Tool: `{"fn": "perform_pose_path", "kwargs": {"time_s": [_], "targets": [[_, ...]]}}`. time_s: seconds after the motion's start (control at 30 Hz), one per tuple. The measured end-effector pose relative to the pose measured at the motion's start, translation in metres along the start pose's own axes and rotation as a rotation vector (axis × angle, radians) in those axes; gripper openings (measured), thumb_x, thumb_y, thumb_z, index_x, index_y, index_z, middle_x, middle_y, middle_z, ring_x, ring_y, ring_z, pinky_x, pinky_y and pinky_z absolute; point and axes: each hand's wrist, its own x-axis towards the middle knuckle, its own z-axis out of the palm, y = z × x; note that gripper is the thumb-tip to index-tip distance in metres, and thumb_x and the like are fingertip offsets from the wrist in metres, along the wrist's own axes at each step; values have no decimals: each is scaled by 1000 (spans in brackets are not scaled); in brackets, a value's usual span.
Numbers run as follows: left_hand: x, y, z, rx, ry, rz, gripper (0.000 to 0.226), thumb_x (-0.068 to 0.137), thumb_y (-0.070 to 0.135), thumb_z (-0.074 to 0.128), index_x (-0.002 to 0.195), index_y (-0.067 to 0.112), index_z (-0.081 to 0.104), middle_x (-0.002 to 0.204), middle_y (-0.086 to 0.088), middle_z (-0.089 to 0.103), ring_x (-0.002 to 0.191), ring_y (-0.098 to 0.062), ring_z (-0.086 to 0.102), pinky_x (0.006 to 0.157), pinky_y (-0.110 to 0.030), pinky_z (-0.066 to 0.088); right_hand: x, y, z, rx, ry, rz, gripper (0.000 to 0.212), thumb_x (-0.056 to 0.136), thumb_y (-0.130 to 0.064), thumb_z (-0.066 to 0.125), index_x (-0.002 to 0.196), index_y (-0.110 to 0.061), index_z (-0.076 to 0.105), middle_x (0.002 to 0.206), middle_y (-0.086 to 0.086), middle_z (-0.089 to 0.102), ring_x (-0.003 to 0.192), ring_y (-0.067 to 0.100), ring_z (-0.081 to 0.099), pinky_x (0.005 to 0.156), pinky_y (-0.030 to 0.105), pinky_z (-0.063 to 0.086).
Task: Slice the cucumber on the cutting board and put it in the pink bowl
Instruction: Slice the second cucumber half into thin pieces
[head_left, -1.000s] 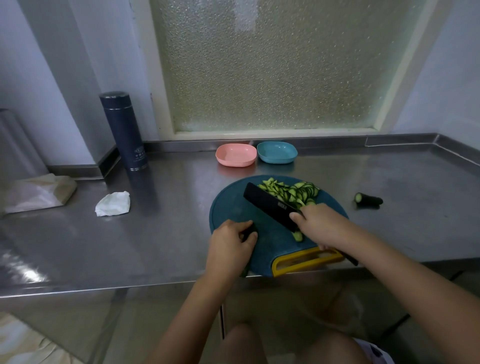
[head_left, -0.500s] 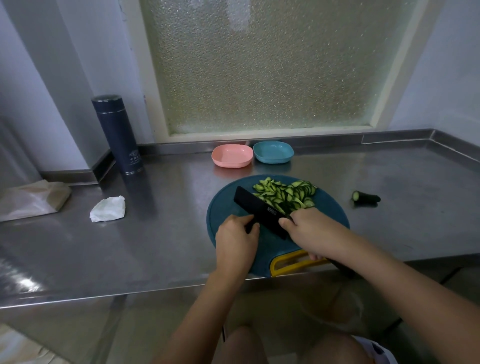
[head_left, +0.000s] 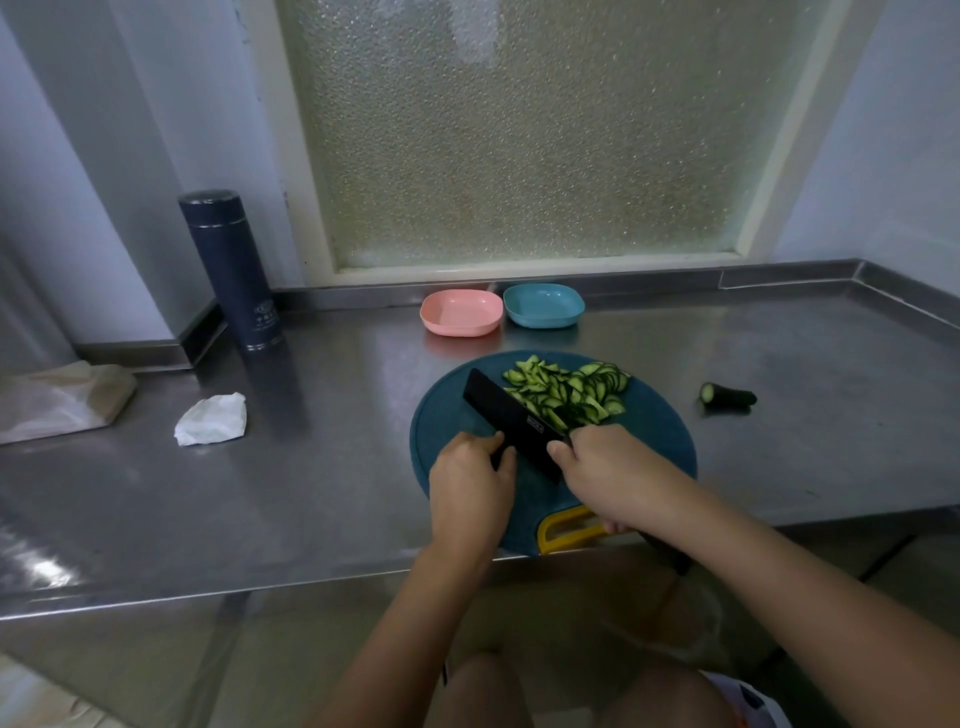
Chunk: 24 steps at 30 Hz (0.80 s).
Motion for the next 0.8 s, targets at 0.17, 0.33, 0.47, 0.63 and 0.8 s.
{"fn": "perform_pose_path", "kwargs": {"time_s": [0.17, 0.33, 0.47, 0.63, 0.8], "targets": [[-1, 0, 1, 25, -9, 15, 33, 93, 26, 54, 123, 13, 61, 110, -8, 63, 96, -18, 58, 72, -16, 33, 11, -9, 12, 14, 52, -6, 43, 103, -34, 30, 91, -4, 59, 66, 4, 51, 51, 14, 48, 52, 27, 43], [-1, -9, -4, -21, -89, 62, 37, 91, 26, 56, 127, 15, 58, 109, -5, 60, 87, -7, 50, 71, -10, 30, 13, -13, 15, 33, 64, -12, 41, 103, -33, 31, 74, -11, 50, 63, 2, 47, 51, 14, 45, 58, 30, 47], [-3, -12, -5, -55, -78, 65, 37, 91, 28, 57, 126, 18, 59, 105, -3, 60, 82, -4, 48, 67, -9, 29, 12, -9, 10, 35, 50, 33, 41, 103, -34, 30, 93, -6, 58, 66, 4, 48, 53, 15, 47, 51, 26, 41], [-3, -10, -4, -20, -66, 70, 37, 92, 29, 54, 127, 18, 57, 109, -3, 60, 93, -12, 55, 71, -13, 31, 7, -6, 9, 34, 17, 45, 45, 103, -36, 29, 97, -3, 59, 68, 9, 58, 50, 18, 55, 52, 29, 48], [-4, -9, -3, -1, -47, 88, 36, 93, 29, 54, 126, 16, 58, 111, -5, 62, 99, -16, 57, 76, -17, 35, 1, -7, 7, 56, 50, 25, 45, 103, -36, 28, 91, -5, 59, 63, 5, 52, 51, 16, 50, 62, 33, 51]]}}
